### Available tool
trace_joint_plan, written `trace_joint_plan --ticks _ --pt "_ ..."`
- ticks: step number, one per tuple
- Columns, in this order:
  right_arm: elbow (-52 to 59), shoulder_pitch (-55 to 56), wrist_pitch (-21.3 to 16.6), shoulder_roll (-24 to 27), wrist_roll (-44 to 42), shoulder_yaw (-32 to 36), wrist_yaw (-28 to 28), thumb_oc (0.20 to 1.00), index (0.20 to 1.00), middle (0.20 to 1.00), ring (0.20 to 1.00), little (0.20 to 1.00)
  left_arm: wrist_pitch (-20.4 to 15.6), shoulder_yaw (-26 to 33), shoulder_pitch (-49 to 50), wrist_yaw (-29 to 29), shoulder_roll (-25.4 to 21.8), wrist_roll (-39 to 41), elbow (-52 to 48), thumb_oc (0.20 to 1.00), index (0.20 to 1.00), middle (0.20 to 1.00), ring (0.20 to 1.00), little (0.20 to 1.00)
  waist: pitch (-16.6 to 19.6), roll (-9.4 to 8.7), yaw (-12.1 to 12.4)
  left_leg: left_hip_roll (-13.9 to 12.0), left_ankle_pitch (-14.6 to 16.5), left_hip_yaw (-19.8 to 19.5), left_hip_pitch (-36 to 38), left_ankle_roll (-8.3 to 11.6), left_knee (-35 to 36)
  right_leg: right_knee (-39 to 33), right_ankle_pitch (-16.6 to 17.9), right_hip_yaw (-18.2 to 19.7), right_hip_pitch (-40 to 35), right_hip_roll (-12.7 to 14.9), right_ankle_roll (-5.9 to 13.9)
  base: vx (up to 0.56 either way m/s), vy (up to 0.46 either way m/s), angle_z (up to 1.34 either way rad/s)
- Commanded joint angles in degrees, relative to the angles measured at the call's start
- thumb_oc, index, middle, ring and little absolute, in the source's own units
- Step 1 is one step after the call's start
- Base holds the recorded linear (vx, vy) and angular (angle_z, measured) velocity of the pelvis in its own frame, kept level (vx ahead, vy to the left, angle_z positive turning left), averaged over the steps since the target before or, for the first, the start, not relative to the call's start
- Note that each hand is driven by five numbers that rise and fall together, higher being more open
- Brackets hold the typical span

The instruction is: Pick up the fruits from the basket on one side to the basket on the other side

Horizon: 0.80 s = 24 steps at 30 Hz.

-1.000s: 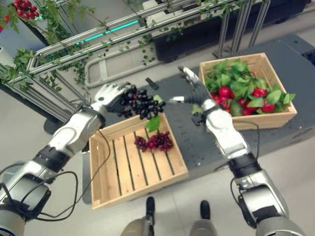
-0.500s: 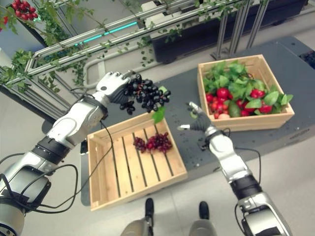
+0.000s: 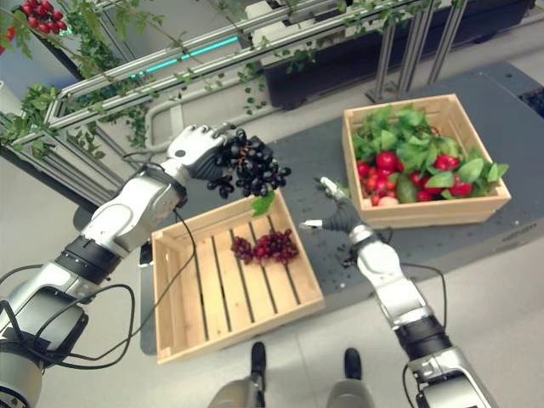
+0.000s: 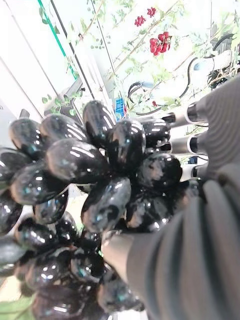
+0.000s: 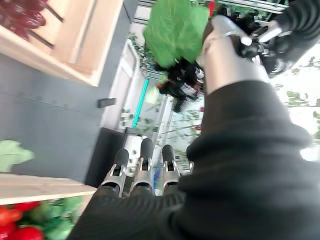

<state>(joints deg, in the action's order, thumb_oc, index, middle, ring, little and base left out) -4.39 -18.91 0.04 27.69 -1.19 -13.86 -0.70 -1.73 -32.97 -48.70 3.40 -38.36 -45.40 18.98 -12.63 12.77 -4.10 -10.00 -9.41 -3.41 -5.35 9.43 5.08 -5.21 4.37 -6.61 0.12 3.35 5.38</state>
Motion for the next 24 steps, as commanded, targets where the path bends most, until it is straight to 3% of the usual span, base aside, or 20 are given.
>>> trace_joint_plan --ticks 1,15,24 --pt "6.5 0.1 -4.2 0.2 -1.9 1.6 0.8 1.000 1.000 1.000 1.000 1.000 -0.2 1.9 -4.0 3.5 -1.4 2.2 -1.2 0.200 0.200 0.200 0.200 0.200 4.6 -2.38 -0.2 1.3 3.2 0.2 -2.2 -0.12 -4.3 4.4 -10.5 0.8 -0.5 -3.1 -1.55 0.00 0.000 0.00" --pt "11.4 -0.2 -4.6 0.0 -4.6 1.3 -1.2 1.000 1.000 1.000 1.000 1.000 -1.4 2.7 -0.8 2.7 -0.9 1.4 -2.9 0.200 0.200 0.200 0.200 0.200 4.4 -2.61 -0.3 1.5 3.6 0.4 -2.0 -0.26 -4.2 4.4 -10.5 1.0 -0.4 -3.0 -1.53 0.00 0.000 0.00" --pt "11.0 -4.7 -4.6 -1.7 -4.3 -1.0 0.2 1.000 1.000 1.000 1.000 1.000 -2.0 1.5 -0.3 2.8 1.4 1.3 -3.2 0.200 0.200 0.200 0.200 0.200 4.7 -2.77 0.1 1.5 3.6 0.4 -2.0 -0.36 -4.3 4.4 -10.6 1.2 -0.5 -3.1 -1.67 0.00 0.000 0.00"
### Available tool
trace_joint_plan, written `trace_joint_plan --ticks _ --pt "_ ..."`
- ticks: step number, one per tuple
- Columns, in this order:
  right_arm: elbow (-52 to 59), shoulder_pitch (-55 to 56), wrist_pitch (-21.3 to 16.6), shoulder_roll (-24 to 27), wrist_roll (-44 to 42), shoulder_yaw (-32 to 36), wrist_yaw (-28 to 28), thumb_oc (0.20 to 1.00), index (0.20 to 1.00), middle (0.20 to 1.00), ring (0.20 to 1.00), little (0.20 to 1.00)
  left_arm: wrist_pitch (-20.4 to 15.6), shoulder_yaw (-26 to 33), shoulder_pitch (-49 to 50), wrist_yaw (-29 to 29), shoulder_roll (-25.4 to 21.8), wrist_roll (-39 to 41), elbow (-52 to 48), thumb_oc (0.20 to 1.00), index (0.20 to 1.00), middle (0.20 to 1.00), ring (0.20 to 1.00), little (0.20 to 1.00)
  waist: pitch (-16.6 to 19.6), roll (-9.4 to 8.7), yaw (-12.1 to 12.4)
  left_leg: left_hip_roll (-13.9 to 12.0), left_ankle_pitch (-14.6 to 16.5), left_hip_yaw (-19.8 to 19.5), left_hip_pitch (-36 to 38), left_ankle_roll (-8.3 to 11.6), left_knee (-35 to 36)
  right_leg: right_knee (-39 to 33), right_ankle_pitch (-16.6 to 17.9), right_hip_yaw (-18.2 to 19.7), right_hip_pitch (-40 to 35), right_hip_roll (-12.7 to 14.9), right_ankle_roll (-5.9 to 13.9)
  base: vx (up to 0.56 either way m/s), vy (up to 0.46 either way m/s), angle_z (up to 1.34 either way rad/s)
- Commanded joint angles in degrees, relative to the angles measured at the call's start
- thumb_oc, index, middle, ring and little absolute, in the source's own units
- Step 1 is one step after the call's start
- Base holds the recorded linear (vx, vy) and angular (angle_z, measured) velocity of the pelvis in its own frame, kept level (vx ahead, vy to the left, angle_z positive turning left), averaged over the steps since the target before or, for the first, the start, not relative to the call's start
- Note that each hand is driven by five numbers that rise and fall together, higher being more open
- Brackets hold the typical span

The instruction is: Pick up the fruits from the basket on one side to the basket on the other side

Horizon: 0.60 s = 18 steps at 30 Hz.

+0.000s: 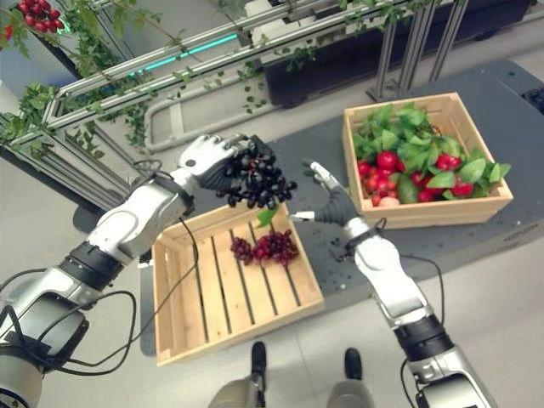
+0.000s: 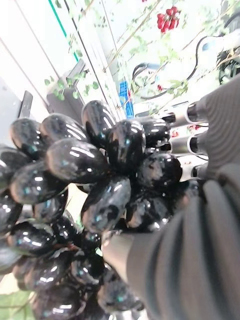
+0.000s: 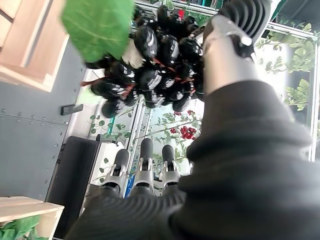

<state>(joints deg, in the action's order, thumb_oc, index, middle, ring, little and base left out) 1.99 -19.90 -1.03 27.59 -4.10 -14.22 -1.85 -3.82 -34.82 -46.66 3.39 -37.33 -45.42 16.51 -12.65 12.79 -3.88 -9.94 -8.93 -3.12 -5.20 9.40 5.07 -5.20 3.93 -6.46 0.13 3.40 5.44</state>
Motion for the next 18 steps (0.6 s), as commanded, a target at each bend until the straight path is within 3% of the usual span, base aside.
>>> trace_joint_plan --ticks 1,18 --pt "4.5 -4.3 -3.6 -1.7 -1.3 -0.9 1.5 1.000 1.000 1.000 1.000 1.000 0.1 3.3 -2.3 2.8 0.5 1.3 -0.7 0.200 0.200 0.200 0.200 0.200 4.6 -2.78 0.0 1.5 2.6 0.1 -2.4 -0.39 -4.5 4.6 -9.7 1.0 -0.3 -3.1 -1.74 0.06 -0.021 -0.01" --pt "-1.4 -14.0 -2.1 -4.0 -0.3 -5.5 3.8 1.000 1.000 1.000 1.000 1.000 0.1 1.5 -2.7 3.3 2.4 2.3 0.7 0.200 0.200 0.200 0.200 0.200 5.2 -3.30 0.8 1.3 2.6 -0.2 -1.9 -0.39 -4.2 4.7 -9.9 0.9 -0.9 -3.3 -1.95 0.01 -0.005 0.00"
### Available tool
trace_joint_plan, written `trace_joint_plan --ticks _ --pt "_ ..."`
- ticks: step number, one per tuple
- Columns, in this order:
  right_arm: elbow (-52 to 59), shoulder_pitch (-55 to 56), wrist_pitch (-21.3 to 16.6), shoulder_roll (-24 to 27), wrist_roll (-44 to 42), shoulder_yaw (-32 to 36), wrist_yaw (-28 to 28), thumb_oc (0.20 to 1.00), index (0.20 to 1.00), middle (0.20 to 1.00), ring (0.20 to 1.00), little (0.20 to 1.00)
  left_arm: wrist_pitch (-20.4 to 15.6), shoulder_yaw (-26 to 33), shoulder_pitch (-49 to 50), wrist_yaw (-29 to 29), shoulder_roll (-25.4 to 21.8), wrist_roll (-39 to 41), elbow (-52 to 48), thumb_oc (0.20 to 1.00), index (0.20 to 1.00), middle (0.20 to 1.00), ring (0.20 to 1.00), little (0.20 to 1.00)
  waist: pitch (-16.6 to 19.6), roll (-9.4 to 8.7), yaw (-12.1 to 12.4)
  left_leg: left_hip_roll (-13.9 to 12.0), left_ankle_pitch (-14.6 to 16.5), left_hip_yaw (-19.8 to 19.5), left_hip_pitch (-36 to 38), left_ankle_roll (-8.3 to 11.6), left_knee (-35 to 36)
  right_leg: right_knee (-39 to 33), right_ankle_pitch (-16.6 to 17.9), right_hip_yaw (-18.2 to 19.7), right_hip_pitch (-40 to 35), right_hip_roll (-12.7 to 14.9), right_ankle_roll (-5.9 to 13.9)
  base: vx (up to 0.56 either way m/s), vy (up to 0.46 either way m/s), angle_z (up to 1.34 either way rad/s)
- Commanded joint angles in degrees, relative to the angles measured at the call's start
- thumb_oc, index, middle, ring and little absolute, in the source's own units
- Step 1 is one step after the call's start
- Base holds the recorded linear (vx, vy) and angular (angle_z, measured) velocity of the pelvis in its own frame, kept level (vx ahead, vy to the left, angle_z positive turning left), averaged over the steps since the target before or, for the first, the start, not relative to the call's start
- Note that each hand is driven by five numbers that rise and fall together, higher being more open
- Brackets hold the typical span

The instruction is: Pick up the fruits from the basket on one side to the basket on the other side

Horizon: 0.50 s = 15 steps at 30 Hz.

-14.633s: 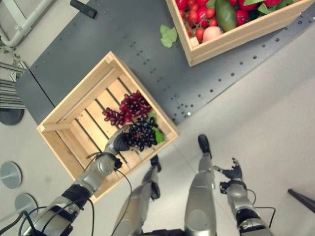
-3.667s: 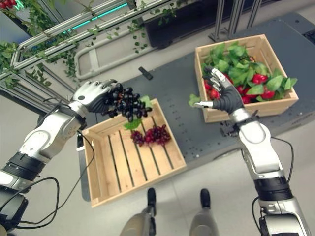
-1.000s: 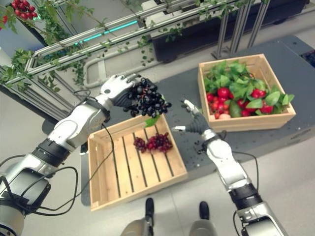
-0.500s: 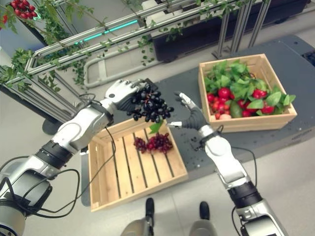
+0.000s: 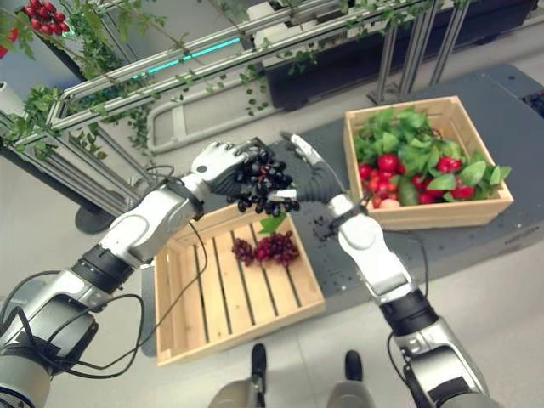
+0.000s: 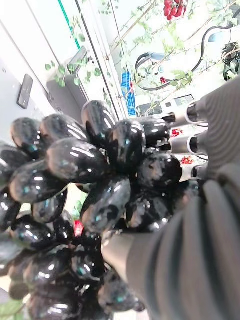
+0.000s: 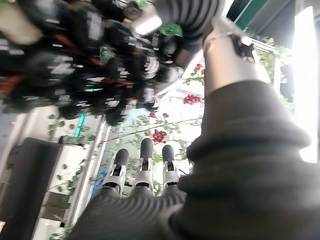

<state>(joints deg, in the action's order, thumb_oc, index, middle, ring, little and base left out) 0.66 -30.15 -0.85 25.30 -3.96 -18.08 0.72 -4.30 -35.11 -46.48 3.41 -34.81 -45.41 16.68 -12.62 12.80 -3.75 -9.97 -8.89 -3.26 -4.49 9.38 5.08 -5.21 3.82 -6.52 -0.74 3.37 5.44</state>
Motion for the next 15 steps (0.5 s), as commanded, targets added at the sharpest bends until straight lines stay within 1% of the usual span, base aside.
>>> trace_joint_plan --ticks 1,2,3,4,5,6,8,9,10,13,14,15 --pt "-1.3 -4.8 -1.8 -1.8 -0.4 -2.3 1.2 1.000 1.000 1.000 1.000 1.000 0.7 1.7 -3.2 3.2 -0.1 2.7 1.0 0.200 0.200 0.200 0.200 0.200 5.4 -3.39 0.8 1.3 3.1 -0.2 -2.3 -0.31 -4.0 4.6 -10.3 1.0 -0.3 -3.3 -2.00 -0.04 0.002 0.01" --pt "-1.9 -5.4 -1.7 -2.0 -0.6 -2.6 1.1 1.000 1.000 1.000 1.000 1.000 0.6 1.6 -3.4 3.3 -0.2 2.9 1.2 0.200 0.200 0.200 0.200 0.200 5.2 -3.38 0.8 1.3 2.6 -0.2 -2.5 -0.37 -4.2 4.7 -9.9 1.0 -0.1 -3.3 -2.00 0.05 -0.013 0.01" --pt "-2.2 -5.7 -1.6 -2.0 -0.8 -2.9 0.9 1.000 1.000 1.000 1.000 1.000 0.7 1.7 -3.6 3.4 -0.3 3.0 1.2 0.200 0.200 0.200 0.200 0.200 5.5 -3.44 0.9 1.3 3.1 -0.2 -2.3 -0.30 -3.9 4.6 -10.4 1.0 -0.4 -3.3 -2.03 -0.03 0.004 0.00" --pt "-2.8 -6.0 -1.6 -2.1 -1.1 -3.1 0.9 1.000 1.000 1.000 1.000 1.000 0.8 1.6 -4.0 3.6 -0.6 3.0 1.6 0.200 0.200 0.200 0.200 0.200 5.4 -3.45 1.0 1.4 2.5 -0.2 -2.6 -0.33 -4.1 4.7 -9.9 0.9 -0.2 -3.3 -2.01 0.05 -0.008 0.00" --pt "-2.7 -6.1 -1.7 -2.1 -1.3 -2.9 0.8 1.000 1.000 1.000 1.000 1.000 1.0 1.8 -4.3 3.8 -1.2 3.0 2.2 0.200 0.200 0.200 0.200 0.200 5.6 -3.56 1.0 1.3 3.1 -0.2 -2.3 -0.26 -3.9 4.5 -10.3 0.9 -0.5 -3.3 -2.00 -0.03 0.008 0.00" --pt "-2.7 -6.1 -1.7 -2.1 -1.3 -2.9 0.8 1.000 1.000 1.000 1.000 1.000 1.0 1.8 -4.4 3.9 -1.2 3.0 2.2 0.200 0.200 0.200 0.200 0.200 5.4 -3.54 1.0 1.3 2.5 -0.2 -2.6 -0.32 -4.1 4.6 -9.8 0.8 -0.2 -3.3 -1.99 0.00 0.000 0.00" --pt "-2.0 -5.5 -1.9 -1.8 -1.4 -2.5 0.4 1.000 1.000 1.000 1.000 1.000 1.4 2.5 -4.6 4.3 -2.1 3.5 3.0 0.200 0.200 0.200 0.200 0.200 5.4 -3.50 1.0 1.3 2.5 -0.2 -2.6 -0.28 -4.2 4.6 -9.8 0.7 -0.2 -3.3 -1.95 0.00 0.003 0.00" --pt "-1.7 -5.2 -2.0 -1.7 -1.5 -2.5 0.2 1.000 1.000 1.000 1.000 1.000 1.5 2.7 -4.9 4.4 -2.4 3.5 3.3 0.200 0.200 0.200 0.200 0.200 5.6 -3.51 0.9 1.2 3.0 -0.2 -2.3 -0.22 -3.9 4.5 -10.2 0.8 -0.4 -3.3 -1.95 0.00 0.000 0.00" --pt "-1.4 -4.8 -2.0 -1.5 -1.5 -2.3 0.1 1.000 1.000 1.000 1.000 1.000 1.5 2.7 -5.0 4.5 -2.7 3.6 3.6 0.200 0.200 0.200 0.200 0.200 5.4 -3.51 0.9 1.2 2.4 -0.2 -2.6 -0.27 -4.1 4.6 -9.7 0.6 -0.2 -3.2 -1.91 0.00 0.000 0.00" --pt "-1.0 -4.5 -1.8 -1.0 -1.0 -2.2 -0.2 1.000 1.000 1.000 1.000 1.000 1.8 2.6 -5.3 4.6 -3.4 3.3 4.1 0.200 0.200 0.200 0.200 0.200 5.6 -3.61 0.8 1.3 3.0 -0.3 -2.3 -0.23 -3.9 4.6 -10.3 0.7 -0.5 -3.3 -1.90 0.02 -0.004 0.00" --pt "-1.0 -4.4 -1.8 -1.1 -0.9 -2.2 -0.1 1.000 1.000 1.000 1.000 1.000 1.8 2.6 -5.3 4.6 -3.5 3.3 4.0 0.200 0.200 0.200 0.200 0.200 5.4 -3.59 0.9 1.3 2.5 -0.3 -2.6 -0.29 -4.1 4.7 -9.8 0.7 -0.2 -3.3 -1.89 0.00 0.000 0.00" --pt "-1.6 -4.4 -1.8 -1.2 -0.7 -2.0 0.3 1.000 1.000 1.000 1.000 1.000 1.7 3.1 -4.6 4.7 -3.8 3.2 3.6 0.200 0.200 0.200 0.200 0.200 5.6 -3.72 1.0 1.3 3.1 -0.3 -2.2 -0.27 -3.9 4.6 -10.3 0.7 -0.5 -3.3 -1.89 -0.04 0.013 0.00"
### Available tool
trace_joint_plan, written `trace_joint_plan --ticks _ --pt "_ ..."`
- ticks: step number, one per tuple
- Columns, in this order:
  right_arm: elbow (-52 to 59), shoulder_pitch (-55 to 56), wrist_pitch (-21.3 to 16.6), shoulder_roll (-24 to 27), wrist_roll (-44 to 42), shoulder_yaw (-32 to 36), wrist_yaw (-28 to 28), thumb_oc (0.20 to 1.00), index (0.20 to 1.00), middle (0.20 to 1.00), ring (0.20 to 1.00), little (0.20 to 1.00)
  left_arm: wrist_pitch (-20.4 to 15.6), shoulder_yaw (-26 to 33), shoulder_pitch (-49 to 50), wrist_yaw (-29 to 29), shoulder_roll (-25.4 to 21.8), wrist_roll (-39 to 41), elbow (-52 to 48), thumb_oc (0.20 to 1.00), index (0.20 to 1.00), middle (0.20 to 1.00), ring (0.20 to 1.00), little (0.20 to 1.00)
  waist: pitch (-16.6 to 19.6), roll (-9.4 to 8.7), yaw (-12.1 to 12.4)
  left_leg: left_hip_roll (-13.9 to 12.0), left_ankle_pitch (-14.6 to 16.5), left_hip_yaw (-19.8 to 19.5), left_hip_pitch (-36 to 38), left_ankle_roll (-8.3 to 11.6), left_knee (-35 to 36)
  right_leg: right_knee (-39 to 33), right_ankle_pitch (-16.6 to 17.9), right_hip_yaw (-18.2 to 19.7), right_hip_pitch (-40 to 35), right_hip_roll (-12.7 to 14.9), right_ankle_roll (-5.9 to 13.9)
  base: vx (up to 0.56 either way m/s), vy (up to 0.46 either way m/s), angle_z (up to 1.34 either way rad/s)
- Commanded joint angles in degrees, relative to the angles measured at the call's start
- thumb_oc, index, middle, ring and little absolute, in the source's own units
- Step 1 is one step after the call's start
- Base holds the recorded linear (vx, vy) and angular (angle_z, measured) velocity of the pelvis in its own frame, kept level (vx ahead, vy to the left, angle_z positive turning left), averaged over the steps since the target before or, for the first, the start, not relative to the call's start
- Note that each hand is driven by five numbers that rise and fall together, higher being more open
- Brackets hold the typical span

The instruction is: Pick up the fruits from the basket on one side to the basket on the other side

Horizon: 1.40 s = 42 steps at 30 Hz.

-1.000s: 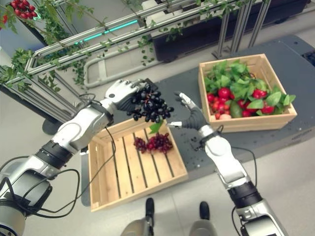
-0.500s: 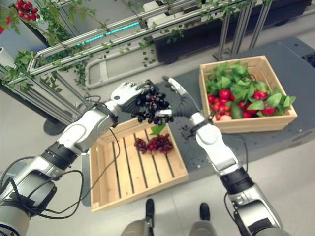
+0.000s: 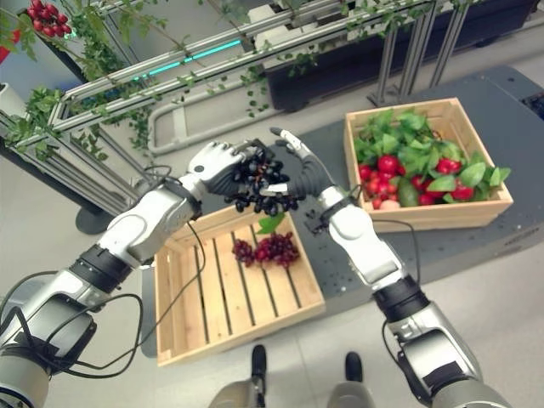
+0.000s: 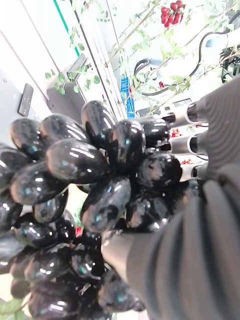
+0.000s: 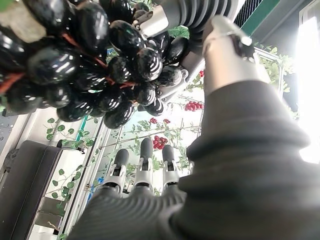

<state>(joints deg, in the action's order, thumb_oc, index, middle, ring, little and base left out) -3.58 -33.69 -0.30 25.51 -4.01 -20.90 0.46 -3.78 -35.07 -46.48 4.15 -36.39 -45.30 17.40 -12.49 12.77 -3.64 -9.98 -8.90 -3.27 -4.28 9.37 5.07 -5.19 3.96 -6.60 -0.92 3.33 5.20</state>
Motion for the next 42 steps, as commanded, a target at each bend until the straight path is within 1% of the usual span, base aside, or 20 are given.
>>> trace_joint_plan --ticks 1,2,3,6,7,8,9,13,14,15,16,23,24,25,27,28,31,33,34,42 --pt "2.6 -0.9 -2.4 -1.4 -0.7 0.8 0.5 1.000 1.000 1.000 1.000 1.000 1.1 3.1 -4.5 3.9 -2.2 3.0 2.7 0.200 0.200 0.200 0.200 0.200 5.3 -3.66 0.9 1.3 2.6 -0.3 -2.7 -0.32 -4.1 4.7 -9.9 0.8 -0.1 -3.2 -1.63 0.05 0.000 0.00" --pt "2.2 -0.8 -2.4 -1.5 -0.4 0.7 0.0 1.000 1.000 1.000 1.000 1.000 1.2 3.8 -4.0 4.0 -2.5 3.2 2.4 0.200 0.200 0.200 0.200 0.200 5.6 -3.74 0.9 1.4 3.1 -0.2 -2.4 -0.26 -4.0 4.6 -10.4 0.9 -0.4 -3.3 -1.69 -0.03 0.009 0.00" --pt "2.3 -0.5 -2.4 -1.5 -0.5 0.6 -0.7 1.000 1.000 1.000 1.000 1.000 1.2 4.1 -3.9 4.1 -2.7 3.3 2.4 0.200 0.200 0.200 0.200 0.200 5.4 -3.73 1.0 1.4 2.5 -0.2 -2.7 -0.30 -4.2 4.7 -10.0 0.9 -0.2 -3.3 -1.70 0.05 -0.007 0.00" --pt "3.3 1.2 -2.7 -1.3 -0.8 0.8 -1.4 1.000 1.000 1.000 1.000 1.000 1.5 5.0 -3.1 4.3 -3.0 3.2 2.6 0.200 0.200 0.200 0.200 0.200 5.5 -3.94 0.8 1.2 3.0 -0.2 -2.4 -0.22 -4.0 4.6 -10.4 0.9 -0.4 -3.2 -1.67 0.00 -0.003 0.00" --pt "3.6 1.9 -2.7 -1.2 -0.9 1.1 -1.7 1.000 1.000 1.000 1.000 1.000 1.6 5.3 -2.6 4.2 -3.1 3.1 2.4 0.200 0.200 0.200 0.200 0.200 5.2 -3.88 0.7 1.2 2.4 -0.3 -2.7 -0.30 -4.2 4.8 -9.9 0.8 -0.1 -3.2 -1.66 -0.06 0.004 0.00" --pt "3.4 1.8 -1.4 -0.7 0.0 1.4 -1.0 1.000 1.000 1.000 1.000 1.000 3.6 6.7 -1.8 5.8 -4.8 3.0 4.5 0.200 0.200 0.200 0.200 0.200 5.3 -3.84 1.1 1.2 2.4 -0.3 -2.8 -0.29 -4.2 4.7 -9.9 0.8 -0.1 -3.1 -1.75 -0.06 0.004 0.00" --pt "4.4 2.3 -1.9 -0.6 0.6 1.5 -1.4 1.000 1.000 1.000 1.000 1.000 2.8 7.4 -0.5 5.0 -5.9 2.6 3.8 0.200 0.200 0.200 0.200 0.200 5.2 -3.85 1.1 1.2 2.5 -0.3 -2.7 -0.35 -4.2 4.8 -9.8 0.7 0.0 -3.1 -1.71 0.00 0.000 0.00" --pt "5.0 5.2 -2.4 -1.8 1.0 2.1 -1.9 1.000 1.000 1.000 1.000 1.000 1.8 9.7 3.8 4.0 -6.2 2.7 0.3 0.200 0.200 0.200 0.200 0.200 5.0 -3.87 1.3 1.4 2.5 -0.4 -2.6 -0.37 -4.3 4.8 -9.9 0.6 -0.1 -3.1 -1.70 0.00 0.000 0.00" --pt "4.2 5.1 -2.7 -2.5 0.8 0.7 -1.9 1.000 1.000 1.000 1.000 1.000 1.6 6.6 -3.3 3.3 -1.2 3.2 -0.3 0.200 0.200 0.200 0.200 0.200 5.1 -3.84 0.1 1.5 2.8 -0.3 -2.3 -0.41 -4.2 4.9 -10.2 0.7 -0.3 -3.1 -1.65 0.00 0.000 0.00" --pt "3.8 5.8 -2.6 -2.4 0.3 0.6 -2.1 1.000 1.000 1.000 1.000 1.000 2.1 5.3 -5.8 3.4 0.0 3.3 0.8 0.200 0.200 0.200 0.200 0.200 4.9 -3.83 0.0 1.4 2.5 -0.2 -2.5 -0.40 -4.2 4.9 -9.9 0.6 -0.1 -3.1 -1.59 0.05 -0.017 0.10" --pt "4.1 6.4 -2.7 -1.9 -0.2 0.9 -2.6 1.000 1.000 1.000 1.000 1.000 2.2 4.9 -5.8 3.8 0.3 3.2 1.3 0.200 0.200 0.200 0.200 0.200 5.0 -4.00 0.0 1.4 3.1 -0.3 -2.3 -0.34 -4.1 4.8 -10.4 0.7 -0.3 -3.1 -1.57 0.04 -0.010 0.09" --pt "1.9 5.7 -2.3 -2.7 1.2 -1.1 -2.7 1.000 1.000 1.000 1.000 1.000 2.2 3.9 -5.8 4.2 1.7 2.4 1.7 0.200 0.200 0.200 0.200 0.200 5.1 -3.78 0.3 1.4 2.5 -0.3 -2.6 -0.39 -4.3 5.0 -10.0 0.6 -0.2 -3.1 -1.53 0.00 0.002 -0.01" --pt "1.8 5.7 -2.3 -2.7 1.2 -1.1 -2.7 1.000 1.000 1.000 1.000 1.000 2.2 3.9 -5.8 4.2 1.7 2.4 1.7 0.200 0.200 0.200 0.200 0.200 5.2 -3.82 0.2 1.3 3.1 -0.3 -2.3 -0.33 -4.1 4.9 -10.5 0.7 -0.4 -3.1 -1.54 0.00 0.000 0.00" --pt "1.2 5.3 -2.3 -3.1 1.0 -1.8 -2.7 1.000 1.000 1.000 1.000 1.000 2.3 3.4 -6.2 4.3 2.2 2.4 2.0 0.200 0.200 0.200 0.200 0.200 5.1 -3.78 0.3 1.4 2.5 -0.4 -2.7 -0.41 -4.4 5.0 -10.0 0.6 -0.2 -3.1 -1.55 0.00 0.000 0.00" --pt "0.6 4.9 -2.3 -3.4 0.9 -2.4 -2.8 1.000 1.000 1.000 1.000 1.000 2.3 3.1 -6.5 4.4 2.5 2.4 2.3 0.200 0.200 0.200 0.200 0.200 5.2 -3.80 0.3 1.4 3.0 -0.3 -2.4 -0.34 -4.1 4.8 -10.5 0.6 -0.4 -3.1 -1.54 0.00 0.000 0.00" --pt "-0.1 4.5 -2.4 -3.8 0.8 -3.3 -2.7 1.000 1.000 1.000 1.000 1.000 2.2 2.6 -6.9 4.4 3.2 2.5 2.4 0.200 0.200 0.200 0.200 0.200 5.1 -3.76 0.3 1.4 2.5 -0.4 -2.6 -0.38 -4.2 4.9 -10.0 0.6 -0.2 -3.0 -1.51 0.04 -0.010 0.01" --pt "-2.0 3.8 -2.5 -4.7 -0.1 -4.7 -2.4 1.000 1.000 1.000 1.000 1.000 1.9 1.8 -7.5 4.6 4.7 3.3 2.0 0.200 0.200 0.200 0.200 0.200 5.1 -3.78 0.4 1.5 2.4 -0.4 -2.7 -0.38 -4.2 4.9 -9.9 0.5 -0.2 -3.0 -1.48 -0.03 0.009 0.03" --pt "-2.5 3.7 -2.6 -5.0 -0.1 -5.0 -2.3 1.000 1.000 1.000 1.000 1.000 1.7 1.8 -7.5 4.6 5.0 3.5 1.8 0.200 0.200 0.200 0.200 0.200 5.3 -3.78 0.4 1.5 2.9 -0.5 -2.4 -0.33 -4.0 4.7 -10.4 0.6 -0.4 -3.0 -1.49 0.02 0.000 0.00" --pt "-2.7 3.6 -2.7 -5.1 0.0 -5.2 -2.1 1.000 1.000 1.000 1.000 1.000 1.7 1.7 -7.5 4.5 5.1 3.7 1.5 0.200 0.200 0.200 0.200 0.200 5.1 -3.74 0.5 1.4 2.3 -0.5 -2.8 -0.41 -4.2 4.9 -9.8 0.5 -0.1 -2.9 -1.46 0.00 0.000 0.00" --pt "-3.7 3.4 -3.2 -5.7 0.2 -6.2 -2.1 1.000 1.000 1.000 1.000 1.000 0.4 2.1 -5.7 3.7 5.0 5.3 -1.1 0.200 0.200 0.200 0.200 0.200 5.2 -3.71 0.8 1.6 2.3 -0.6 -2.9 -0.45 -4.1 4.7 -9.6 0.5 0.0 -2.9 -1.44 -0.01 0.001 0.00"
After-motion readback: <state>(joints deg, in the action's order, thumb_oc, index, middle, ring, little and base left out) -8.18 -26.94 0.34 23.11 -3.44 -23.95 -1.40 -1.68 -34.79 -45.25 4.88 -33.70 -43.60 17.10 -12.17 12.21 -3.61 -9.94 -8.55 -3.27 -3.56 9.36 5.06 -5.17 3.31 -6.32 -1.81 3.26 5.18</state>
